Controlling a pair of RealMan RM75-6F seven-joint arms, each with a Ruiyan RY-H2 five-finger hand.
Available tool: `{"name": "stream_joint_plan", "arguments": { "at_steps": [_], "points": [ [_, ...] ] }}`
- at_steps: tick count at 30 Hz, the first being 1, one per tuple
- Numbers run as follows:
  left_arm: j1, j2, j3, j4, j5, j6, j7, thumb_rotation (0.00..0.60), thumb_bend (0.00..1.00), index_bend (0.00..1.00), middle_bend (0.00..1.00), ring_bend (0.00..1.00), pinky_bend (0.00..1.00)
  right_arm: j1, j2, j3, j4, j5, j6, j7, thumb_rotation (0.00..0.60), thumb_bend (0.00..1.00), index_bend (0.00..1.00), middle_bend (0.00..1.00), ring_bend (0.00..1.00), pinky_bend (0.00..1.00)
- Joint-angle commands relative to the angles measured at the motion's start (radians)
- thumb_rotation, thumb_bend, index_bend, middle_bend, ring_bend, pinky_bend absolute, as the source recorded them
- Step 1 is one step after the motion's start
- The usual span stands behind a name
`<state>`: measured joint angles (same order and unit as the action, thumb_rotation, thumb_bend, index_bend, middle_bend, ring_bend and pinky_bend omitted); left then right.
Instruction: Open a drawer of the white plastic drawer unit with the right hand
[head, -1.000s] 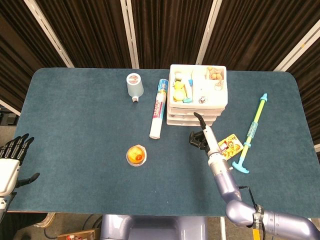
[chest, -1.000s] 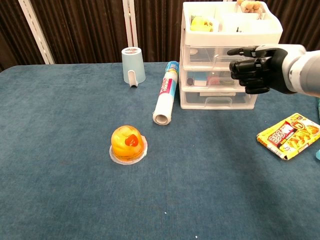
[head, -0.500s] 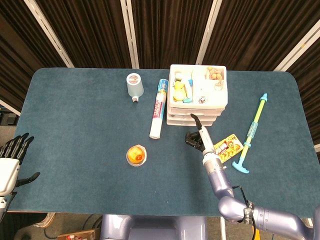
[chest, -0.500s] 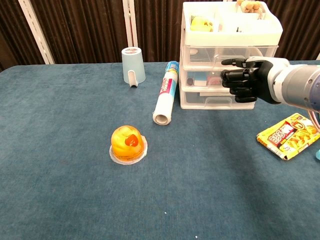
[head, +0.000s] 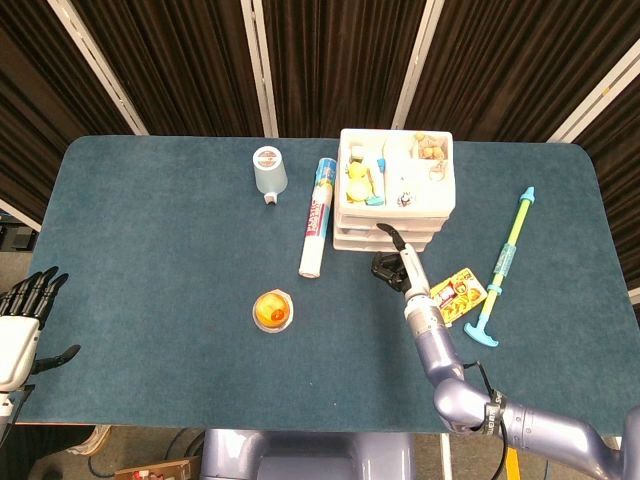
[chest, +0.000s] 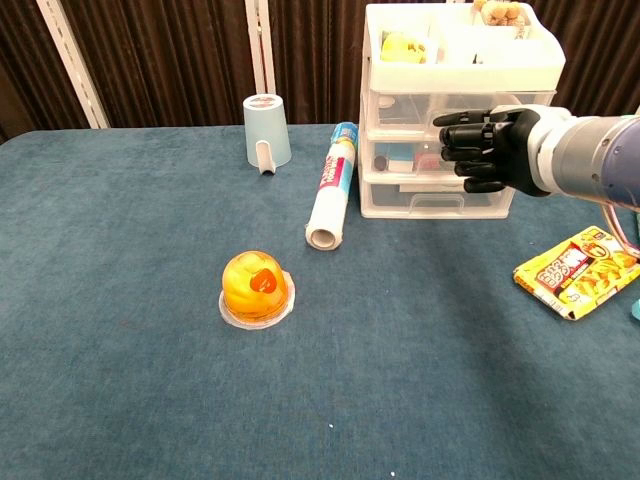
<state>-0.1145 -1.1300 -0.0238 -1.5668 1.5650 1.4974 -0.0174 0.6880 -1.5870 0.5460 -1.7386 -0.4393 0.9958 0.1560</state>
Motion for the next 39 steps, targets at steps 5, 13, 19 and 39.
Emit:
{"name": "stream_joint_plan", "arguments": {
  "at_steps": [5, 13, 19, 39],
  "points": [
    [-0.001, 0.001, 0.001, -0.003, 0.000, -0.001, 0.001, 0.600, 0.05, 0.00, 0.00, 0.00, 0.09, 0.002, -0.002, 0.000, 0.006, 0.016, -0.013, 0.010, 0.600, 0.75, 0.28, 0.97, 0.98, 1.00],
    [0.000, 0.002, 0.002, -0.003, 0.002, 0.002, -0.002, 0.600, 0.05, 0.00, 0.00, 0.00, 0.09, -0.007, 0.010, -0.010, -0.012, 0.017, -0.018, 0.014, 0.600, 0.75, 0.28, 0.97, 0.98, 1.00],
    [0.000, 0.003, 0.003, -0.006, 0.004, 0.002, -0.001, 0.600, 0.05, 0.00, 0.00, 0.00, 0.09, -0.031, 0.031, -0.021, -0.048, -0.003, -0.005, 0.022, 0.600, 0.75, 0.24, 0.97, 0.97, 1.00],
    [-0.003, 0.024, 0.016, -0.043, -0.016, -0.037, -0.019, 0.600, 0.05, 0.00, 0.00, 0.00, 0.09, -0.086, 0.037, -0.227, -0.011, -0.448, 0.316, -0.390, 0.600, 0.70, 0.12, 0.95, 0.95, 1.00]
  ]
}}
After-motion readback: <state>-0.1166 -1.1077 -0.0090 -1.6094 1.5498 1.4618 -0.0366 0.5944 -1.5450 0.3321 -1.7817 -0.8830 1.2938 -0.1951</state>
